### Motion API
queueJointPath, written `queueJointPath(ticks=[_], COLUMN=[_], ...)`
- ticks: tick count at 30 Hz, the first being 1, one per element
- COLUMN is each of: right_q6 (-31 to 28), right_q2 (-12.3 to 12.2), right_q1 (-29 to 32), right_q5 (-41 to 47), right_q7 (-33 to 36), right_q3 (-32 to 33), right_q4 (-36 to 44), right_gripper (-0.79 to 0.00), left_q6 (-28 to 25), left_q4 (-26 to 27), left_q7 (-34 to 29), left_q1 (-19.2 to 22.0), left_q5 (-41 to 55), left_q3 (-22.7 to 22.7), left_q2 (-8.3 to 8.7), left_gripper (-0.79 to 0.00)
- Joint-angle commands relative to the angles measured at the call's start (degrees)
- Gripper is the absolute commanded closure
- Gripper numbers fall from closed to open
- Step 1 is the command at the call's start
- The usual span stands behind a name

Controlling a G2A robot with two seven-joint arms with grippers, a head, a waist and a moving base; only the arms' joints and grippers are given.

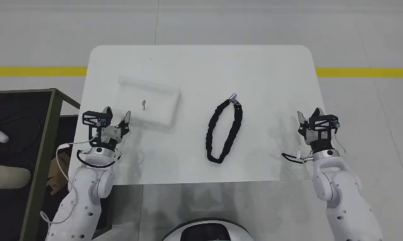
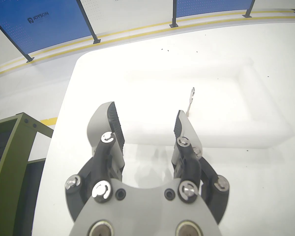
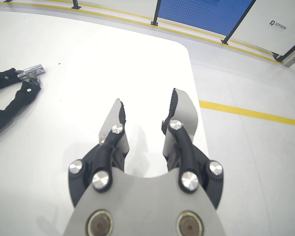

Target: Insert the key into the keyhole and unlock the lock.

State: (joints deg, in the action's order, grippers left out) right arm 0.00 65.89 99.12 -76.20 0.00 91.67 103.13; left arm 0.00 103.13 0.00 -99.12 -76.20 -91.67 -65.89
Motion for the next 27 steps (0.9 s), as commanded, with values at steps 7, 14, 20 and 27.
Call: queueJointPath(ticks=[7,14,20,27], right_q6=[0.0,0.0,0.0,0.0], right_q2=[0.0,0.0,0.0,0.0], right_q1=[0.0,0.0,0.0,0.0], right_q5=[0.0,0.0,0.0,0.0], right_q7=[0.0,0.0,0.0,0.0], right_q3=[0.0,0.0,0.0,0.0], right_q4=[0.0,0.0,0.0,0.0], right_gripper=[-0.785,-0.785,-0.785,-0.785], left_q6=[-0.1,-4.0,-9.8,-11.4], left_q4=[0.0,2.6,-4.5,-17.8], left_q7=[-0.3,-16.0,-47.4,-78.0], left_q1=[0.2,11.1,30.6,49.9], left_q5=[0.1,9.7,26.1,37.6], left_q3=[-0.1,-3.3,-3.3,3.7], left_q2=[0.0,0.27,1.11,1.69], left_gripper=[-0.785,-0.785,-0.785,-0.785])
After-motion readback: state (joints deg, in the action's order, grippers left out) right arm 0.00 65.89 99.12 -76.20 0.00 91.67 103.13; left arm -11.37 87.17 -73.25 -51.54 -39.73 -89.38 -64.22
